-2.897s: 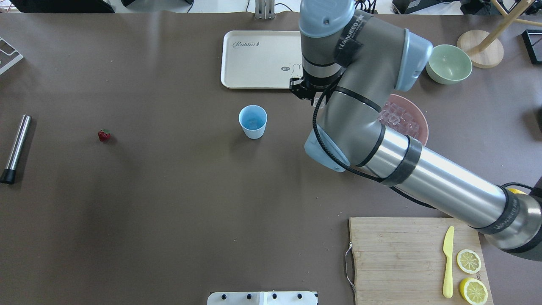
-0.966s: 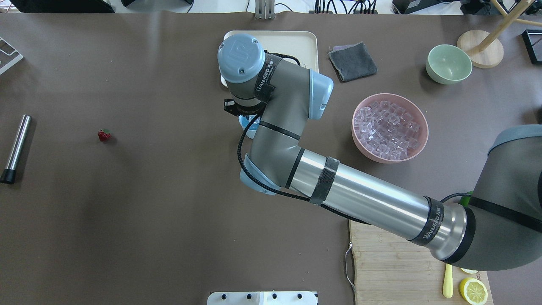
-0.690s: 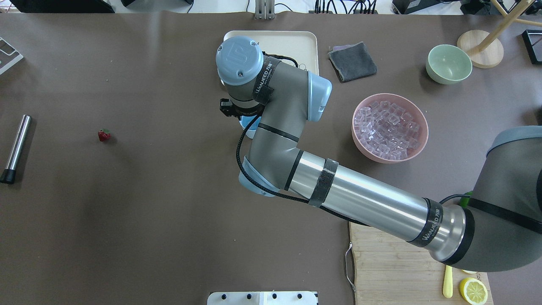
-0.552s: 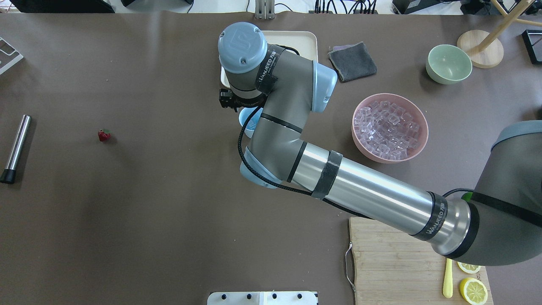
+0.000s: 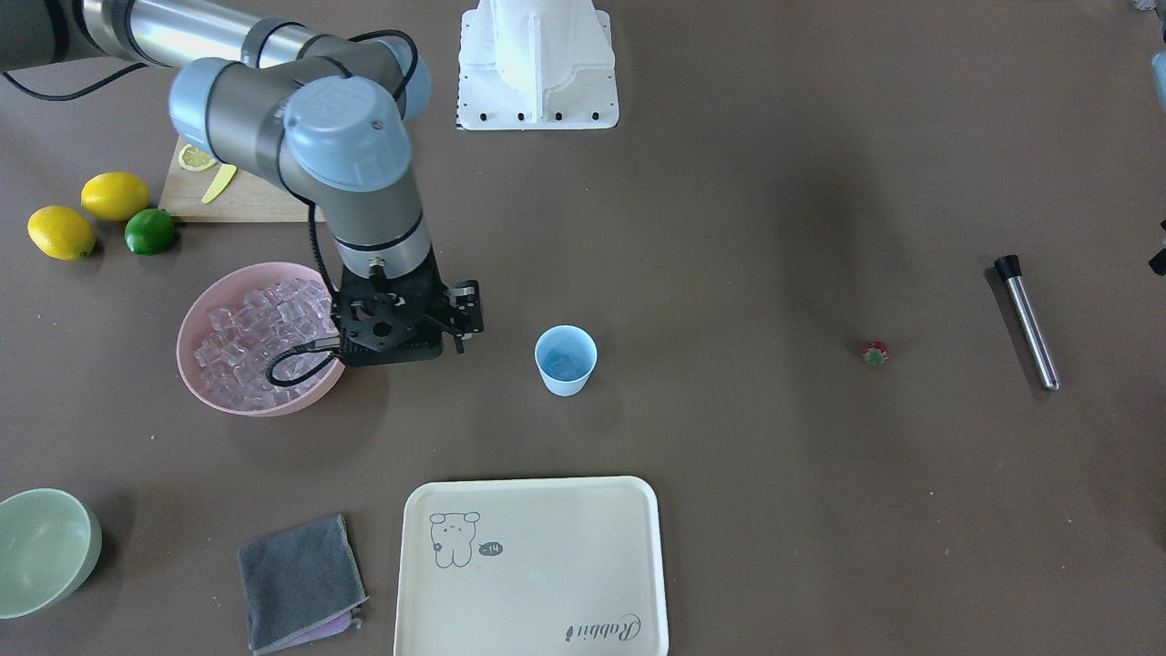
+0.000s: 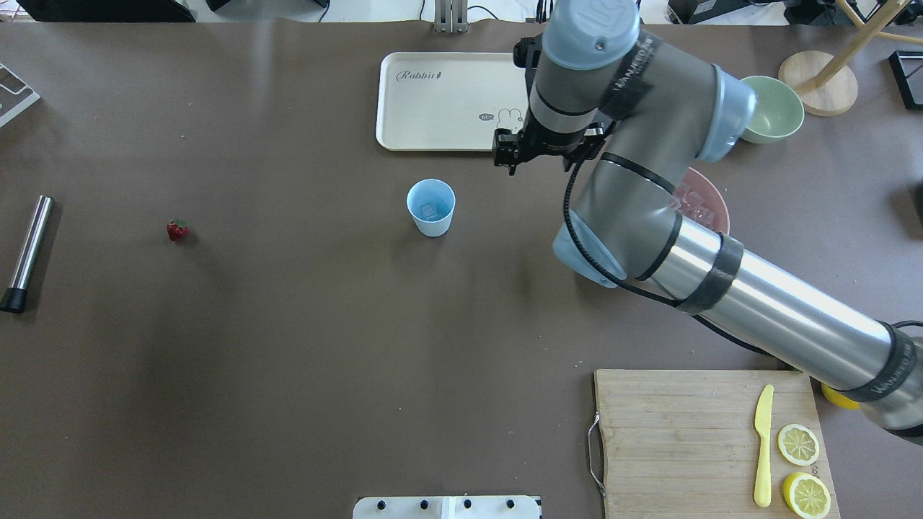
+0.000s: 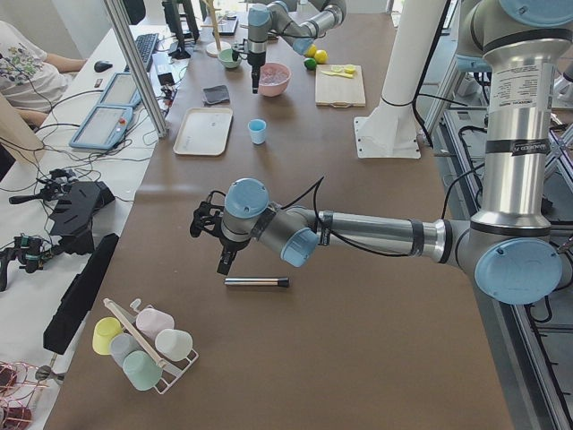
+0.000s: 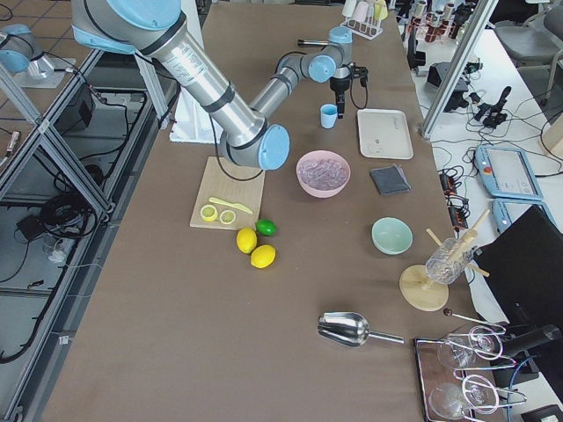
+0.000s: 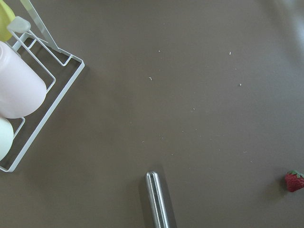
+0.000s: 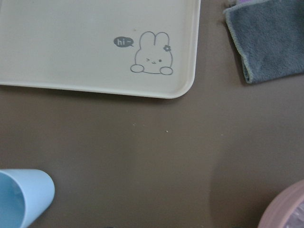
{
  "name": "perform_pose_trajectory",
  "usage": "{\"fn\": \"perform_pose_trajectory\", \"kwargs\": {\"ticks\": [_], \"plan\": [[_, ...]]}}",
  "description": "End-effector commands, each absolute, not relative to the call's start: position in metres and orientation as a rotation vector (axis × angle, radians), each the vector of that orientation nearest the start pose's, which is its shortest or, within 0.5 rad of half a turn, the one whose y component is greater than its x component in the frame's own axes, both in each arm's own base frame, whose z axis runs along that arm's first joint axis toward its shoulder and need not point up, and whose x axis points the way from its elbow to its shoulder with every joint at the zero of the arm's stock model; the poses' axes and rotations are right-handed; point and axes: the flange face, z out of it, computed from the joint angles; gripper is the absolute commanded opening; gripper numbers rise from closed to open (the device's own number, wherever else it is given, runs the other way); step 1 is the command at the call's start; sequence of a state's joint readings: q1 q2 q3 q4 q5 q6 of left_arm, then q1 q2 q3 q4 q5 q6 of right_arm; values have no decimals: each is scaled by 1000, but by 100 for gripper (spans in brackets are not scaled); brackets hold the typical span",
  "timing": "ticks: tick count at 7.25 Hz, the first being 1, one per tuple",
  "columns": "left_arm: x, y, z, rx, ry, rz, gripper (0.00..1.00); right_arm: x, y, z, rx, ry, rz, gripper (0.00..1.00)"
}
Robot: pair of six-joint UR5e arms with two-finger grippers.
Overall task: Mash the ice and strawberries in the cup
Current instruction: 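Move the right gripper back over the pink ice bowl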
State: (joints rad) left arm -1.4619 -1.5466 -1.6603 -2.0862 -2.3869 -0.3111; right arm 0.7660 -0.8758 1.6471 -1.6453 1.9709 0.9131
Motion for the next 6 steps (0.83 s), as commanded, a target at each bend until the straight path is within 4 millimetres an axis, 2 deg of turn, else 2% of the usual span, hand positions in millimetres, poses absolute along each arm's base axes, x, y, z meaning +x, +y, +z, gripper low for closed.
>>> {"fn": "perform_pose_trajectory", "kwargs": {"ticks": [1, 2, 4, 5, 6], "plan": [[-6, -506, 564, 371, 887, 52, 97, -380, -519, 262, 160, -752, -80, 84], [-5, -507, 563, 372, 886, 53, 97, -369, -514, 278, 155, -737, -73, 83], [2, -507, 563, 366, 890, 66, 97, -348, -521, 321, 197, -668, -226, 80], [2, -507, 562, 368, 891, 67, 97, -353, -524, 328, 195, -652, -248, 80], [2, -507, 563, 367, 890, 67, 97, -357, -528, 336, 217, -631, -347, 80]]}}
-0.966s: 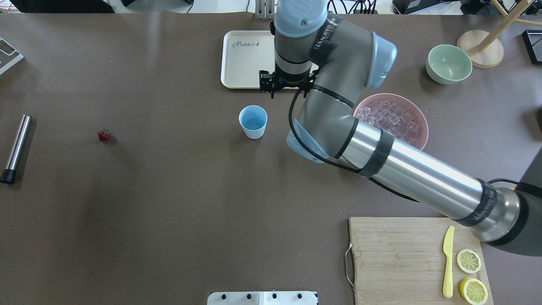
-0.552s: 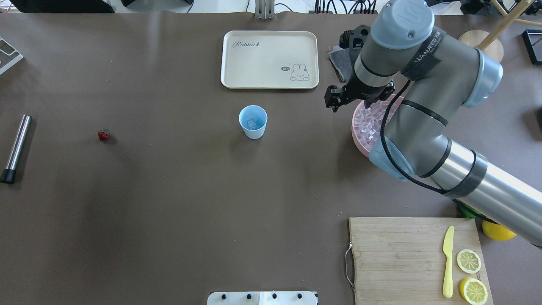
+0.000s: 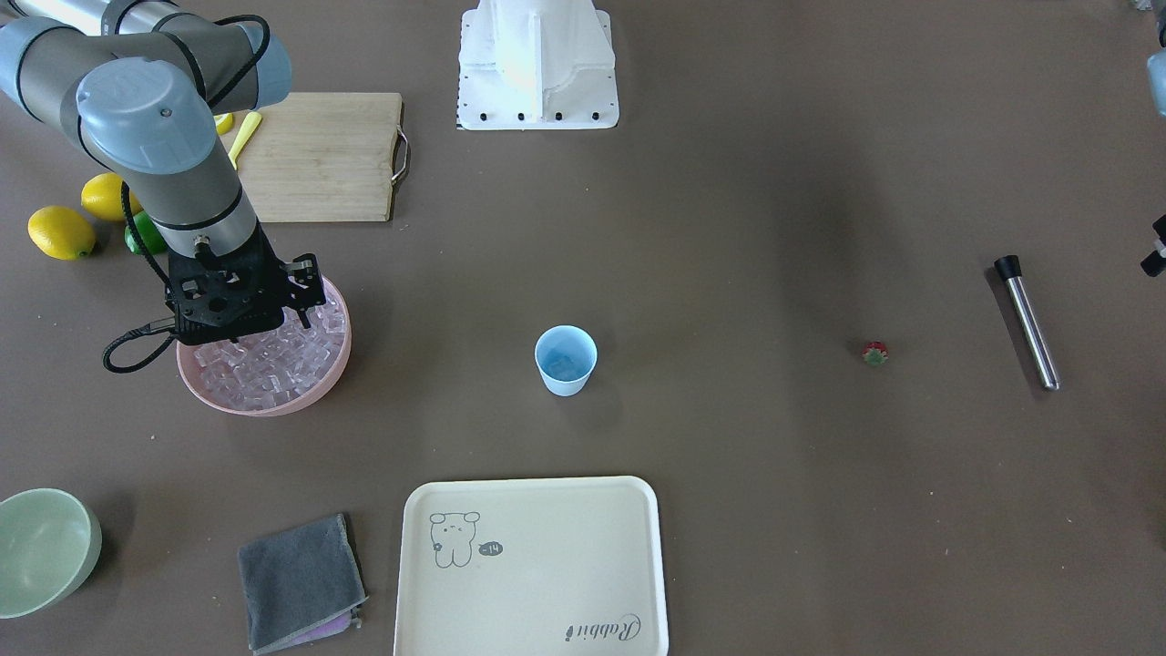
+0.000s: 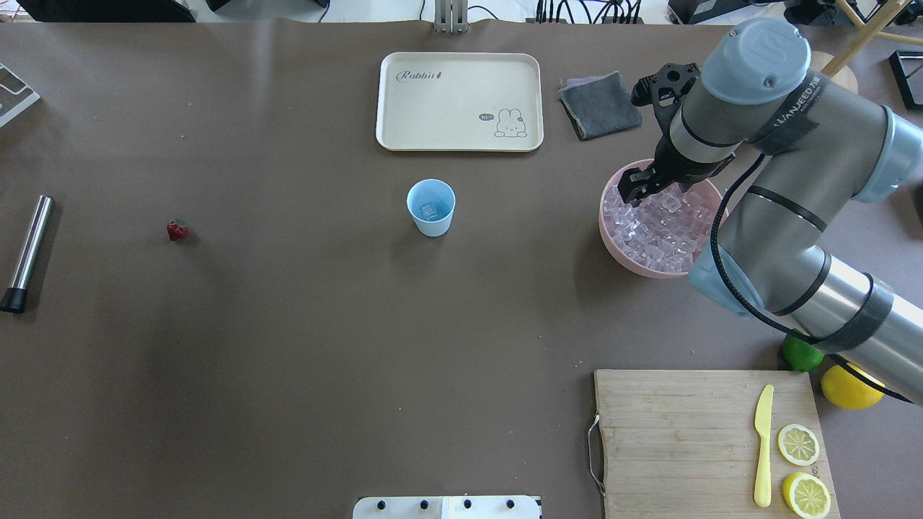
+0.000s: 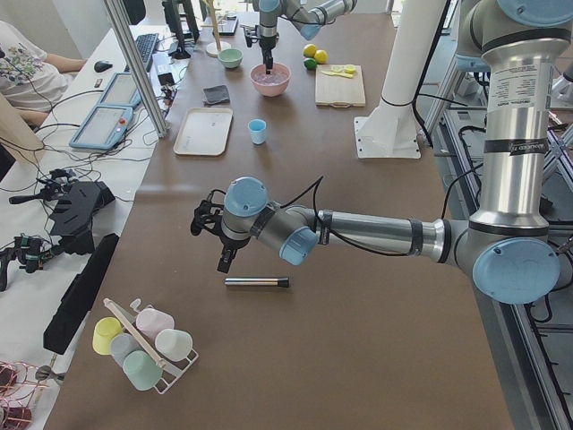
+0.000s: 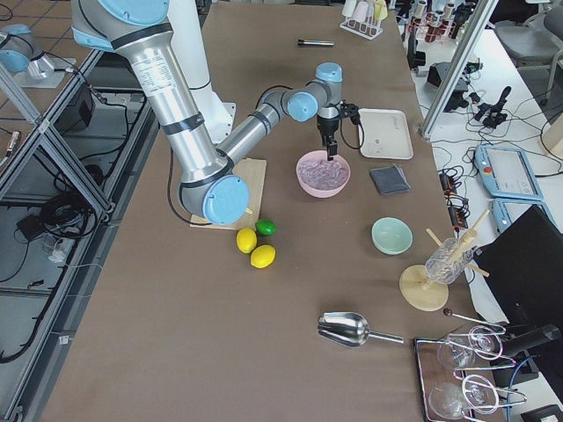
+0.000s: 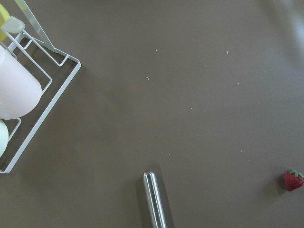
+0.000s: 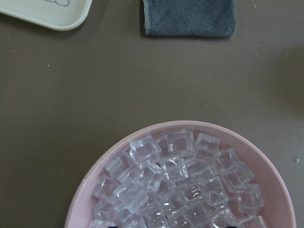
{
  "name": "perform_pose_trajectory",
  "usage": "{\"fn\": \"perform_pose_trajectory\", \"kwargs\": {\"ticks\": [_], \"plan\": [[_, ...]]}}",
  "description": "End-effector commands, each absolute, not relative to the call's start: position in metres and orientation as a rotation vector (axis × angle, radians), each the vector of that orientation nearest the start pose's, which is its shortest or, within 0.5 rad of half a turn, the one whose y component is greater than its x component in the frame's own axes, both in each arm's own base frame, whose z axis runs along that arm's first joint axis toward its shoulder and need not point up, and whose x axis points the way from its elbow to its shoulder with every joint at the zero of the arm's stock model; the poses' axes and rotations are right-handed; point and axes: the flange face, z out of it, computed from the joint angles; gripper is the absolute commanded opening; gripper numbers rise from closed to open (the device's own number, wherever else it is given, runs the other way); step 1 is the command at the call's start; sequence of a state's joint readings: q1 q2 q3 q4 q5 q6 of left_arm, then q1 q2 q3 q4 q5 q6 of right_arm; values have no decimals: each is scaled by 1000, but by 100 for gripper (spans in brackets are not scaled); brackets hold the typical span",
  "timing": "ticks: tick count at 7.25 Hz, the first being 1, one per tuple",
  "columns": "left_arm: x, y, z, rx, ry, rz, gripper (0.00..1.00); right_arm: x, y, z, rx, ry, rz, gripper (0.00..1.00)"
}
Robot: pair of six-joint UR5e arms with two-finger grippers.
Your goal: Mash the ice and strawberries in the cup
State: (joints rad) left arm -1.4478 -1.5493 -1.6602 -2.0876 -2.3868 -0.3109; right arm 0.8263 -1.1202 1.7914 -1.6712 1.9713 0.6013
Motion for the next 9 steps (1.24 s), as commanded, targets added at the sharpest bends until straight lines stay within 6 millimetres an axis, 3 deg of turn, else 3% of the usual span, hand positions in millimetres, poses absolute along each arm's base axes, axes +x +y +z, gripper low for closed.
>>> {"fn": "perform_pose_trajectory", "kwargs": {"ticks": [1, 5, 9], "plan": [[2, -507, 564, 365, 890, 67, 97, -362, -532, 344, 215, -610, -377, 80], [2, -507, 563, 367, 889, 65, 97, -390, -535, 375, 264, -584, -433, 79], [4, -507, 563, 365, 890, 68, 97, -379, -543, 384, 278, -544, -450, 74]]}}
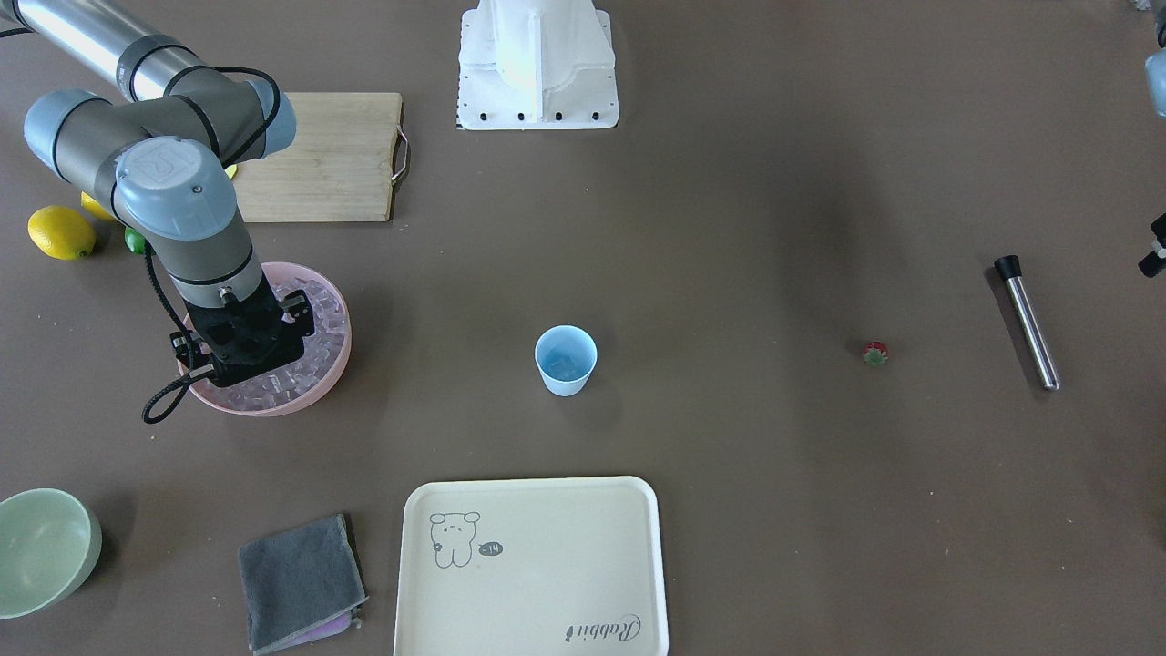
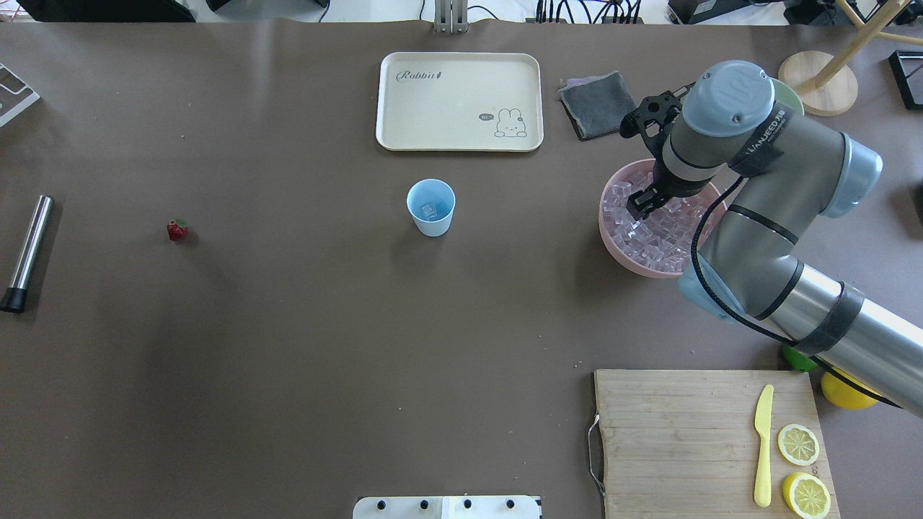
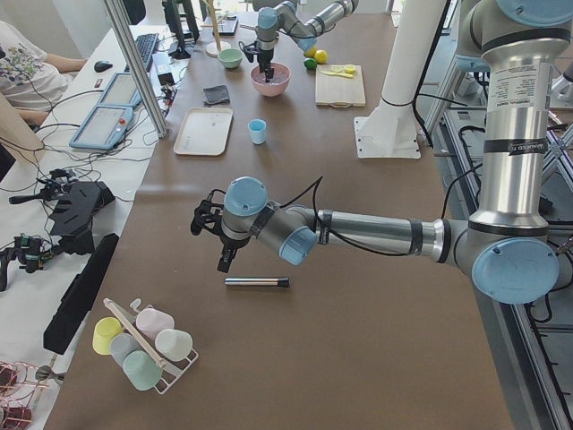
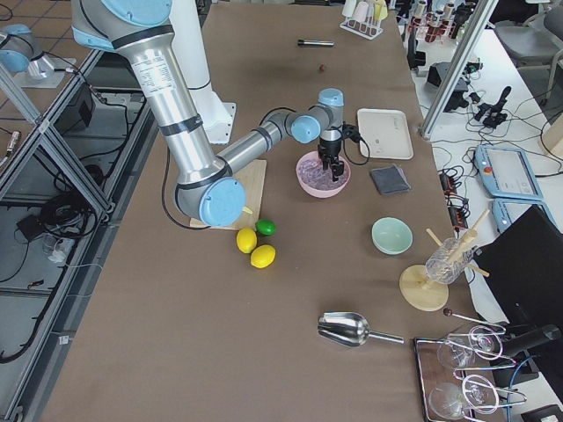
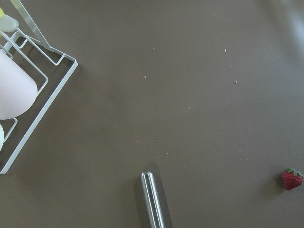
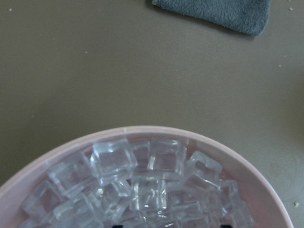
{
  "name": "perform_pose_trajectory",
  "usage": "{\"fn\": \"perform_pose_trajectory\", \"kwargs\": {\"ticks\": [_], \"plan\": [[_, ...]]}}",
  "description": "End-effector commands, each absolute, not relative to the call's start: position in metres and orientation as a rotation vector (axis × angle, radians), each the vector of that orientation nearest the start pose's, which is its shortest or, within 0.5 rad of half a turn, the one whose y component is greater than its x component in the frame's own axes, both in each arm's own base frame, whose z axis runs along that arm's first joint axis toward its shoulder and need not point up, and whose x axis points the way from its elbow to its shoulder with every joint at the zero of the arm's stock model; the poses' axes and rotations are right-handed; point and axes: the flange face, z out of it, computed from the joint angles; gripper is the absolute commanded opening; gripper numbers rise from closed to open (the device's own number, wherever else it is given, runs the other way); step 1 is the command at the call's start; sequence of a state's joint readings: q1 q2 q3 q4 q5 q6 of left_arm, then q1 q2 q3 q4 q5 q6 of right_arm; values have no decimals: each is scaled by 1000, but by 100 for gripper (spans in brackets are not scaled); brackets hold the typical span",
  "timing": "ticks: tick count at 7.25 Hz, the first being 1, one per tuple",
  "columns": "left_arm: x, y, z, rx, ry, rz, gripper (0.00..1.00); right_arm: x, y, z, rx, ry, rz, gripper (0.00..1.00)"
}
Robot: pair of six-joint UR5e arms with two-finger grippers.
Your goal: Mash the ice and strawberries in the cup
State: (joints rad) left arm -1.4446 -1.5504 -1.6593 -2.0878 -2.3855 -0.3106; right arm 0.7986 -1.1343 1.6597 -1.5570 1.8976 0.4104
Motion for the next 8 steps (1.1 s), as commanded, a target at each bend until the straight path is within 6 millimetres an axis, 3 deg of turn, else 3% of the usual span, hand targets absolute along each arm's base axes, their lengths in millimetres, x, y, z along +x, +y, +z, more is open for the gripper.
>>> {"fn": "perform_pose_trajectory", "kwargs": {"ticks": [1, 4, 6, 8], "plan": [[4, -507, 563, 365, 890, 68, 97, -377, -545, 388, 277, -533, -460, 74], [4, -507, 563, 365, 890, 68, 97, -383, -544, 393, 273, -524, -462, 71], [7, -510, 560, 369, 890, 76, 97, -383, -544, 393, 272, -524, -459, 52], [10, -510, 560, 364, 892, 77, 97, -384, -544, 392, 272, -526, -458, 46]]}}
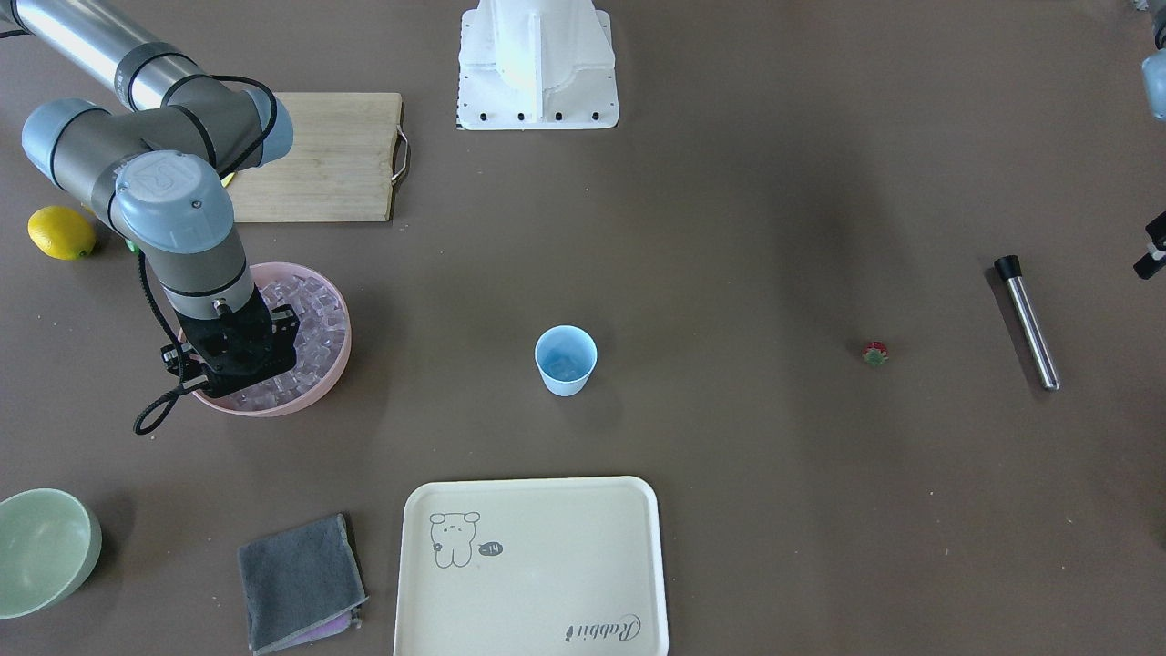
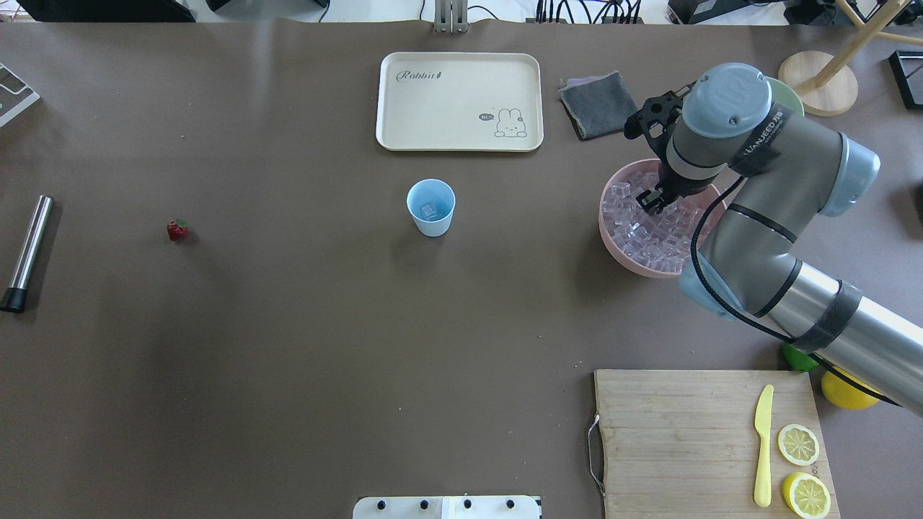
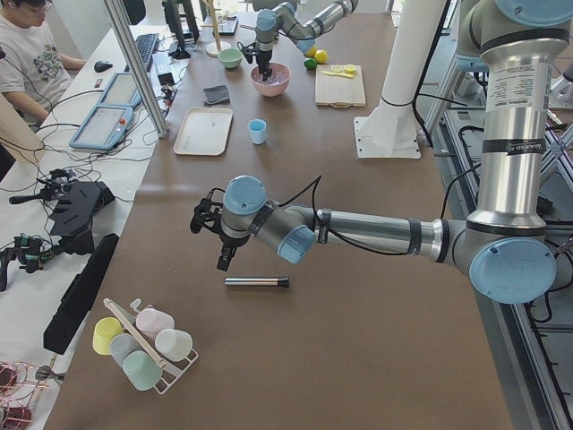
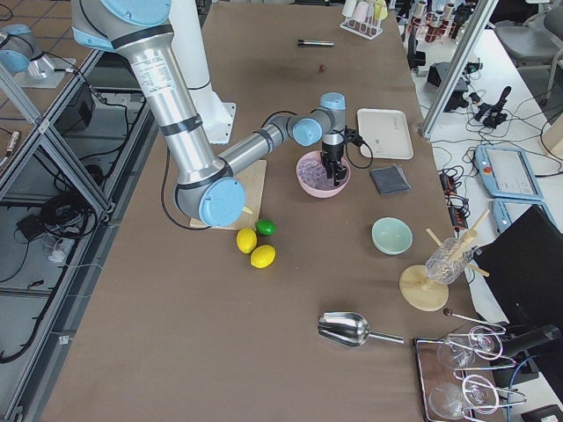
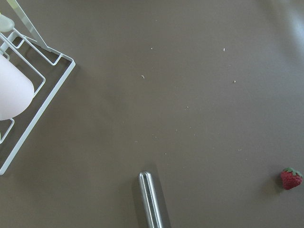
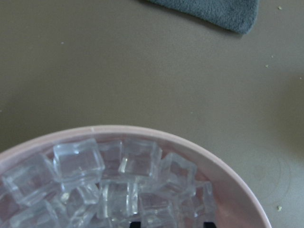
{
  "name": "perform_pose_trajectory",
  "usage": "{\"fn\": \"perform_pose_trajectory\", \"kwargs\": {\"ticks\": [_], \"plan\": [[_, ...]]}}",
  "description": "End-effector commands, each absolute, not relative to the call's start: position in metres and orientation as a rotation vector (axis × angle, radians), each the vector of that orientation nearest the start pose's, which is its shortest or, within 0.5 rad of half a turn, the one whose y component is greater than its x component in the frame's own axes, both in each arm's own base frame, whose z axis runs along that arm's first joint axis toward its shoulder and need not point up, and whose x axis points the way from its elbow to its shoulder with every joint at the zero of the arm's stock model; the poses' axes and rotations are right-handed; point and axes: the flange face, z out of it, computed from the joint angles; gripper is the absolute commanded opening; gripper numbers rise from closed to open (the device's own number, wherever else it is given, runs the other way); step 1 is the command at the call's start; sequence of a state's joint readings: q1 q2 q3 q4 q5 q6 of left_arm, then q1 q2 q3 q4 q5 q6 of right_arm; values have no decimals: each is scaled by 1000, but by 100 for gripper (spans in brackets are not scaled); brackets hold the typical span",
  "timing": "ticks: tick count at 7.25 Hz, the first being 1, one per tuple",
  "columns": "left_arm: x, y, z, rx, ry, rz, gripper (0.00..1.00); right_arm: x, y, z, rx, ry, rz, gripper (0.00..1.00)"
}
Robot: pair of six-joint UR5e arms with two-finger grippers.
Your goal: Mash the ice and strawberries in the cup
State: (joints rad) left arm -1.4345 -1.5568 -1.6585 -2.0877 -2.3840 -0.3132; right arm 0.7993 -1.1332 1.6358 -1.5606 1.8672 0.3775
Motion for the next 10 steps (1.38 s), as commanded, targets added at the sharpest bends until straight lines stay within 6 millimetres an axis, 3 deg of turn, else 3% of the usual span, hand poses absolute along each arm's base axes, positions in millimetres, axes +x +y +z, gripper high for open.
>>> {"fn": "perform_pose_trajectory", "kwargs": {"ticks": [1, 4, 6, 8, 10], "plan": [[10, -510, 558, 363, 894, 70, 97, -384, -544, 391, 273, -527, -456, 42], [10, -510, 558, 362, 894, 69, 97, -379, -546, 387, 281, -530, -448, 25], [11, -512, 556, 364, 896, 69, 97, -379, -546, 387, 281, -530, -447, 22], [13, -513, 556, 361, 897, 68, 97, -379, -546, 388, 279, -530, -447, 24], [13, -514, 554, 363, 898, 68, 97, -377, -547, 387, 278, -530, -438, 39]]}}
